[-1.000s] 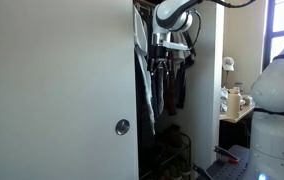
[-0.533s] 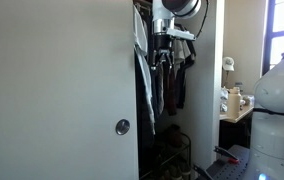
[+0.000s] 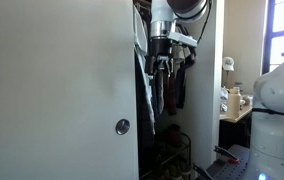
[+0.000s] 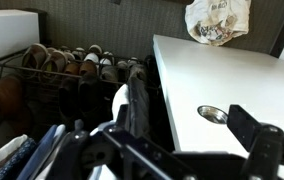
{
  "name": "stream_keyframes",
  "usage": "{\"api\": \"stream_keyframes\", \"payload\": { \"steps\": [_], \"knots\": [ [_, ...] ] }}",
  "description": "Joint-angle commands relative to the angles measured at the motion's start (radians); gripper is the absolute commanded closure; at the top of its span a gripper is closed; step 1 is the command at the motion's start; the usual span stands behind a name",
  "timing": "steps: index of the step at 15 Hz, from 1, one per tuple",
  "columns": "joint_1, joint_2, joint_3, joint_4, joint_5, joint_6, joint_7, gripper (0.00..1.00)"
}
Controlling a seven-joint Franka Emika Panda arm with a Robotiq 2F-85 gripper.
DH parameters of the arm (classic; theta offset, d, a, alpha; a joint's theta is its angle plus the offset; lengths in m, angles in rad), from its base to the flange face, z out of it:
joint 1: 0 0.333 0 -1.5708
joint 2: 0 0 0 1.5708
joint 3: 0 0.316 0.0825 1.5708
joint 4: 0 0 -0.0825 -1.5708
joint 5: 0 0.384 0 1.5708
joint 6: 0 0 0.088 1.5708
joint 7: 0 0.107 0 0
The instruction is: Slide the closet door slightly to the right
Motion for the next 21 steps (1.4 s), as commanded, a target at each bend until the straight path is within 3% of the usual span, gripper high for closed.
{"api": "stream_keyframes", "payload": {
  "steps": [1, 6, 7, 14, 20, 21],
  "knots": [
    [0.032, -0.037, 0.068, -0.093, 0.021, 0.121, 0.070, 0.00],
    [0.053, -0.026, 0.151, -0.184, 0.003, 0.282, 0.172, 0.00],
    [0.054, -0.001, 0.124, -0.143, -0.005, 0.232, 0.138, 0.00],
    [0.062, 0.010, 0.155, -0.201, -0.001, 0.325, 0.164, 0.00],
    [0.106, 0.010, 0.245, -0.297, -0.004, 0.507, 0.252, 0.00],
    [0.089, 0.038, 0.277, -0.262, -0.024, 0.510, 0.280, 0.00]
  ]
}}
